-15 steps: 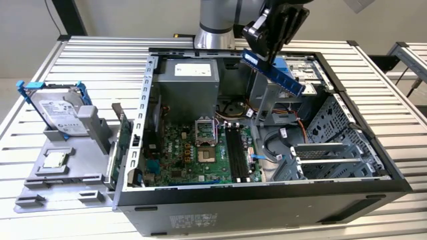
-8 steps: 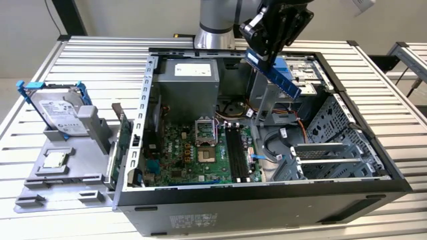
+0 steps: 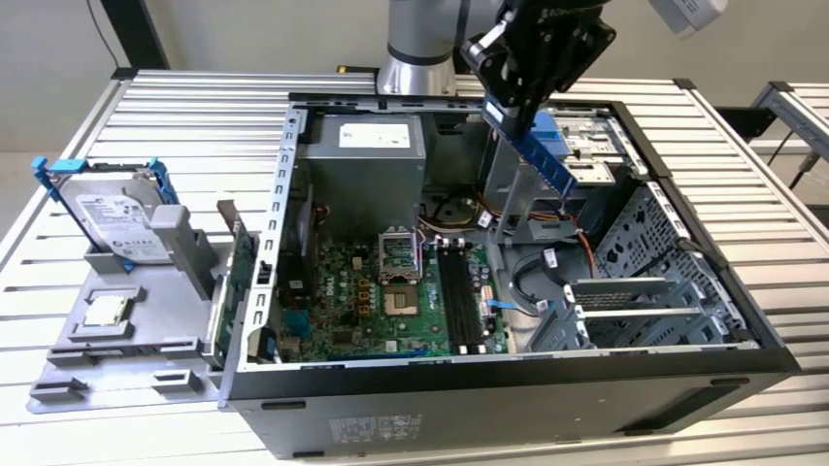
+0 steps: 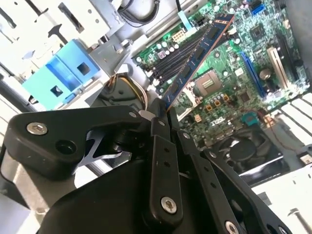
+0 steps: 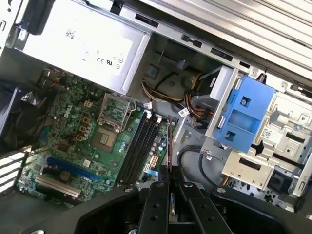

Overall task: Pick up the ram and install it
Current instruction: 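Insert the ram into the slot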

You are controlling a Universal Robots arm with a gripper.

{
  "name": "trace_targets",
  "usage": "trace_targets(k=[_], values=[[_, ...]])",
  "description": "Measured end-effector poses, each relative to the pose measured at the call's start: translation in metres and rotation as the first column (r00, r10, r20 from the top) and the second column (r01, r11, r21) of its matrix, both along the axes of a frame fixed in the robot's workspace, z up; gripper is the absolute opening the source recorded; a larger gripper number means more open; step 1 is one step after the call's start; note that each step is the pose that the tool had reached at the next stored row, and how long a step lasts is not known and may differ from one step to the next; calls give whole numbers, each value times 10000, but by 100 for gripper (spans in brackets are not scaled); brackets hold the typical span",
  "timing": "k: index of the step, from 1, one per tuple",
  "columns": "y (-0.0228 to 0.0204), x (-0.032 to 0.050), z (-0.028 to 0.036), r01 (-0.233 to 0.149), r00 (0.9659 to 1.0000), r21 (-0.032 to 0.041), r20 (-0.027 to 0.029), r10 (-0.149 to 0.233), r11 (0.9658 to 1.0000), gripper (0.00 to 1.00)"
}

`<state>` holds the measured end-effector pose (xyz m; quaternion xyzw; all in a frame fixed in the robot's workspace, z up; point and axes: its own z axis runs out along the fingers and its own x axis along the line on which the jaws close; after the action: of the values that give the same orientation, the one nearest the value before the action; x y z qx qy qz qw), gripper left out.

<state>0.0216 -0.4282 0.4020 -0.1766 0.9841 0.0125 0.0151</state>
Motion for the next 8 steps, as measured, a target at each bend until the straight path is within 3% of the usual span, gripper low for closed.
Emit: trace_targets(k=[4, 8], values=[[0, 0, -1, 661, 9978, 0, 0, -661, 9978, 0], [0, 0, -2, 1315, 9913, 0, -1, -1315, 9913, 0]])
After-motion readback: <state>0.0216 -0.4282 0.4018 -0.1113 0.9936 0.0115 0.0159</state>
